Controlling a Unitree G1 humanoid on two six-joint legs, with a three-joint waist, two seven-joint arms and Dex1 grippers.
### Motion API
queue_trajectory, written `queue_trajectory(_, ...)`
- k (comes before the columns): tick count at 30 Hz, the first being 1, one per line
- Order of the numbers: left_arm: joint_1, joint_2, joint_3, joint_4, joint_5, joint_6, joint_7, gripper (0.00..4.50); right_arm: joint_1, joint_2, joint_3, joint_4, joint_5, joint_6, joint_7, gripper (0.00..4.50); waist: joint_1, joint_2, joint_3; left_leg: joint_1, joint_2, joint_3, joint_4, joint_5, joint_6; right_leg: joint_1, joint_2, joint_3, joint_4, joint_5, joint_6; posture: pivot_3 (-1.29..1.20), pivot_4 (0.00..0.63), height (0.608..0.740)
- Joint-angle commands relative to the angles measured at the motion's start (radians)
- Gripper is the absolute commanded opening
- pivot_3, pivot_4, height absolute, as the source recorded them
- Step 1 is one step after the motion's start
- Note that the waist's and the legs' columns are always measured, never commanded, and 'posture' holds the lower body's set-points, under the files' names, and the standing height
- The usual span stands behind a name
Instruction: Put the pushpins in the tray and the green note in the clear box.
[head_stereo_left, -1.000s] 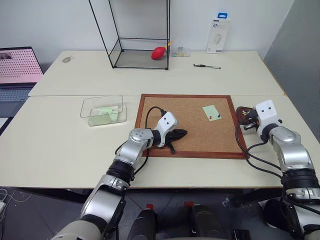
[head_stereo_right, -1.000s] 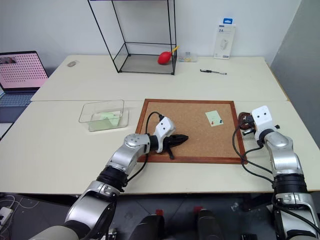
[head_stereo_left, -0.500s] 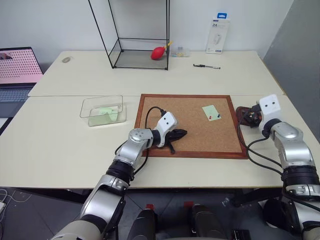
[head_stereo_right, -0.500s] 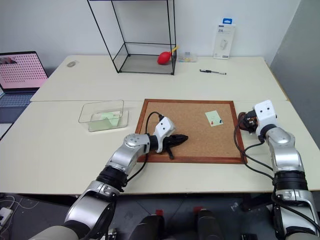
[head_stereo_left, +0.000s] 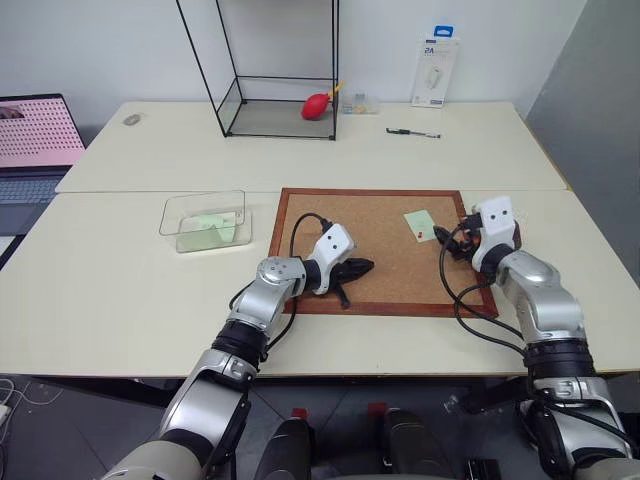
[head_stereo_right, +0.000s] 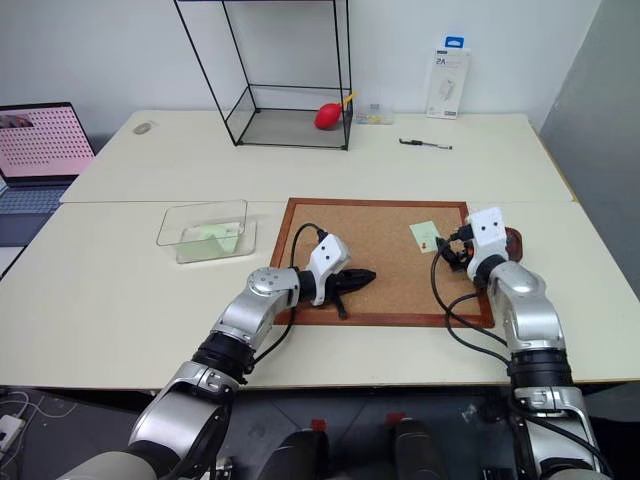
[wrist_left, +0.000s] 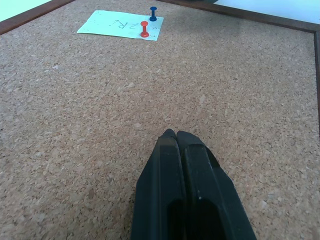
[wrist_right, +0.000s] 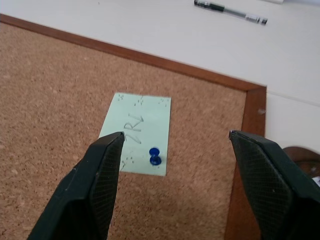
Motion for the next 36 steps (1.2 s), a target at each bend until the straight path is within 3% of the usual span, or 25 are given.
queue_trajectory(1,0.028,0.011,-0.029,0.023,0.035,0.012,-0.006,0.0,-0.047,0.011,0.005,0.054,-0.013,-0.056,-0.012,3.55,-0.001,0.0,0.0,0.0,0.0,0.0,0.0,0.0,0.0,0.0,0.0,0.0,0.0,0.0,0.0,0.0,0.15,0.74)
queue_trajectory(2,0.027,0.012,-0.029,0.023,0.035,0.012,-0.006,0.0,-0.053,0.014,0.004,0.068,-0.013,-0.062,-0.013,3.19,-0.001,0.0,0.0,0.0,0.0,0.0,0.0,0.0,0.0,0.0,0.0,0.0,0.0,0.0,0.0,0.0,0.15,0.74)
queue_trajectory(10,0.026,0.012,-0.029,0.022,0.033,0.01,-0.009,0.0,-0.088,0.026,0.003,0.157,-0.021,-0.111,-0.028,1.57,-0.001,0.0,0.0,0.0,0.0,0.0,0.0,0.0,0.0,0.0,0.0,0.0,0.0,0.0,0.0,0.0,0.15,0.74)
queue_trajectory(18,0.029,0.015,-0.031,0.017,0.035,0.012,-0.009,0.0,-0.083,0.037,0.009,0.105,-0.019,-0.09,-0.027,0.1,-0.001,0.0,0.0,0.0,0.0,0.0,0.0,0.0,0.0,0.0,0.0,0.0,0.0,0.0,0.0,0.0,0.15,0.74)
queue_trajectory(36,0.029,0.018,-0.053,0.036,0.058,-0.004,-0.009,0.0,-0.031,0.054,-0.015,-0.166,0.039,0.047,-0.057,0.0,-0.001,0.0,0.0,0.0,0.0,0.0,0.0,0.0,0.0,0.0,0.0,0.0,0.0,0.0,0.0,0.0,0.15,0.74)
